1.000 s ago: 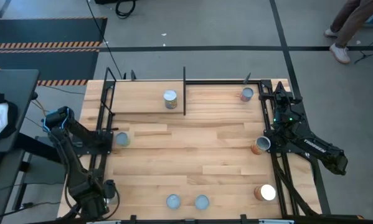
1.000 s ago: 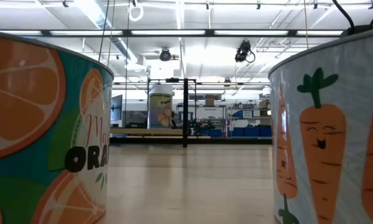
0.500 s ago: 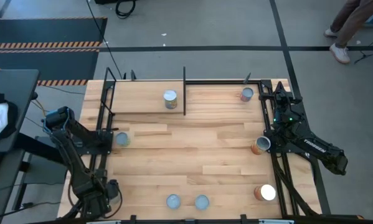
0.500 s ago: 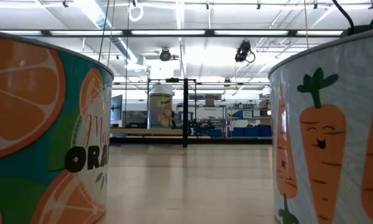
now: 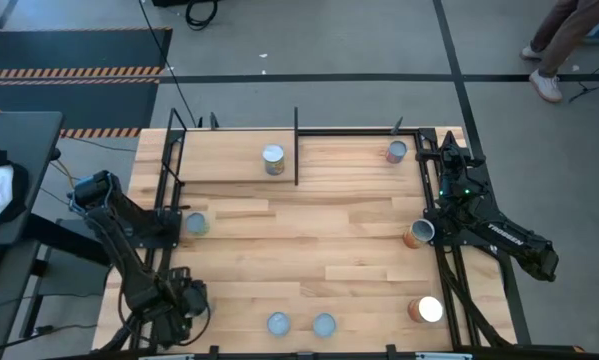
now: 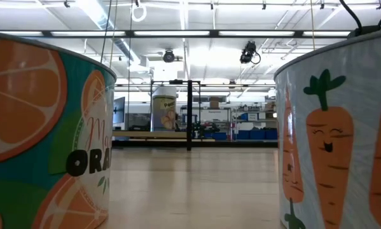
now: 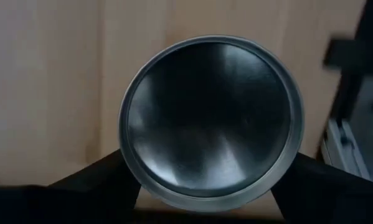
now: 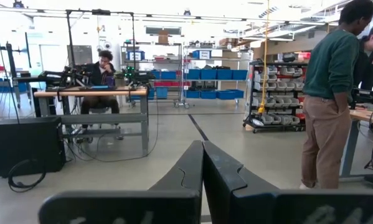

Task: Pick and place cans onto a shelf
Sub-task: Put the can of peaches on the shelf

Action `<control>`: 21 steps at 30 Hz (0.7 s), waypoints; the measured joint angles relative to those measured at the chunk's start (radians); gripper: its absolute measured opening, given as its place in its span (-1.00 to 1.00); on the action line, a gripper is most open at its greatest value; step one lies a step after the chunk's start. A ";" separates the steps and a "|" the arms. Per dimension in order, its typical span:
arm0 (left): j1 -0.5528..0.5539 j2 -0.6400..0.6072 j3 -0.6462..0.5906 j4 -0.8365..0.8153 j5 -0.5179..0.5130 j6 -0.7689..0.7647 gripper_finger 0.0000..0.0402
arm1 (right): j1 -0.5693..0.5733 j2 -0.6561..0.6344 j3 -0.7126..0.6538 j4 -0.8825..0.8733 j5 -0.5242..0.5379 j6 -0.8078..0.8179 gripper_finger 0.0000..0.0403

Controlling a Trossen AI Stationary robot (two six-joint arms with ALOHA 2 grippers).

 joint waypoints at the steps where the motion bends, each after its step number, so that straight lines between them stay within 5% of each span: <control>1: 0.010 0.000 0.000 0.001 -0.017 0.001 0.57 | 0.000 0.000 0.000 0.000 0.000 0.000 -0.92; 9: 0.073 0.000 0.000 0.030 -0.073 0.089 0.56 | 0.000 0.000 0.000 0.000 0.000 0.000 -0.92; 17: 0.119 0.000 0.002 0.084 -0.086 0.185 0.31 | 0.000 0.000 0.000 0.000 0.000 0.000 -0.92; 21: 0.145 0.001 0.002 0.087 -0.080 0.196 0.58 | 0.000 0.000 0.000 0.000 0.000 0.000 -0.92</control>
